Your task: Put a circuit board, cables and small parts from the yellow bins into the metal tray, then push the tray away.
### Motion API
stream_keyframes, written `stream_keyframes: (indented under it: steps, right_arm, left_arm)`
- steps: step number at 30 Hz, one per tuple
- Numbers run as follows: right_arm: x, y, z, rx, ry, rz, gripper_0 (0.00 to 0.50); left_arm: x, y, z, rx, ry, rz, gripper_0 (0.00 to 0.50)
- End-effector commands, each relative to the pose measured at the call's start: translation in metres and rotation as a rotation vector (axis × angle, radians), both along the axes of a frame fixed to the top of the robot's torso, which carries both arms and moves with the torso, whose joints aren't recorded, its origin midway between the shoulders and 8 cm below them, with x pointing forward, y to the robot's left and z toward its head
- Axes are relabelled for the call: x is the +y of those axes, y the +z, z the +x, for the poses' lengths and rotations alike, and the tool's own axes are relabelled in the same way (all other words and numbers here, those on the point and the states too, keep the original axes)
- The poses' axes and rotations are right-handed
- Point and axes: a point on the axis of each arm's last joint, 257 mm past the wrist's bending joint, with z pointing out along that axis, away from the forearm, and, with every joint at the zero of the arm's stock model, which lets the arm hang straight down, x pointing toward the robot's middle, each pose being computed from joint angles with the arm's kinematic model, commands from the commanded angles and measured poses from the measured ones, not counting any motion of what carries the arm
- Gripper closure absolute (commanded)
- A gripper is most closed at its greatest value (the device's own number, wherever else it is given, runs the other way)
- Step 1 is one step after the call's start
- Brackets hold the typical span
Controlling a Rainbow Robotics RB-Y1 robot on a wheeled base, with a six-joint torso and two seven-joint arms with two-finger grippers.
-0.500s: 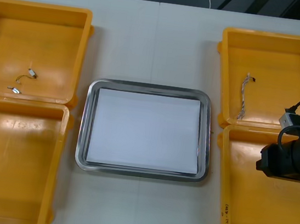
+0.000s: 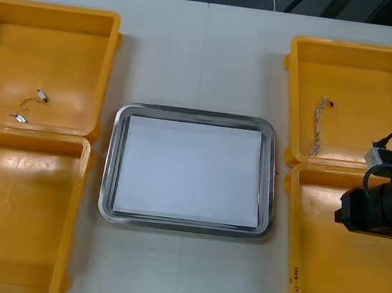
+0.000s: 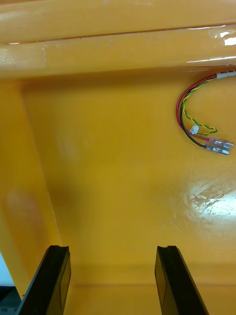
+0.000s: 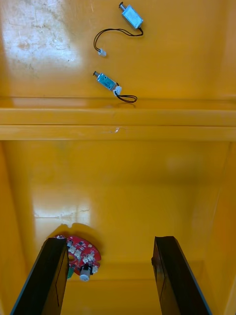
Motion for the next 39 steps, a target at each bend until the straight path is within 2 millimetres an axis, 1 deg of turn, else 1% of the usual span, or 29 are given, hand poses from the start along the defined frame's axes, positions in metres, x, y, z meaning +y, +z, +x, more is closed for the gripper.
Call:
stream_keyframes:
  steps: [1, 39]
  right_arm:
    - [-0.0005, 0.0072, -0.0011, -0.022, 0.011, 0.006, 0.0]
    - [-0.0005, 0.0072, -0.0011, -0.022, 0.011, 0.006, 0.0]
  left_arm:
    - [-0.0019, 0.0218, 0.0089, -0.066, -0.079, 0.048, 0.0]
    - [-0.0019, 0.0218, 0.0089, -0.066, -0.079, 0.048, 0.0]
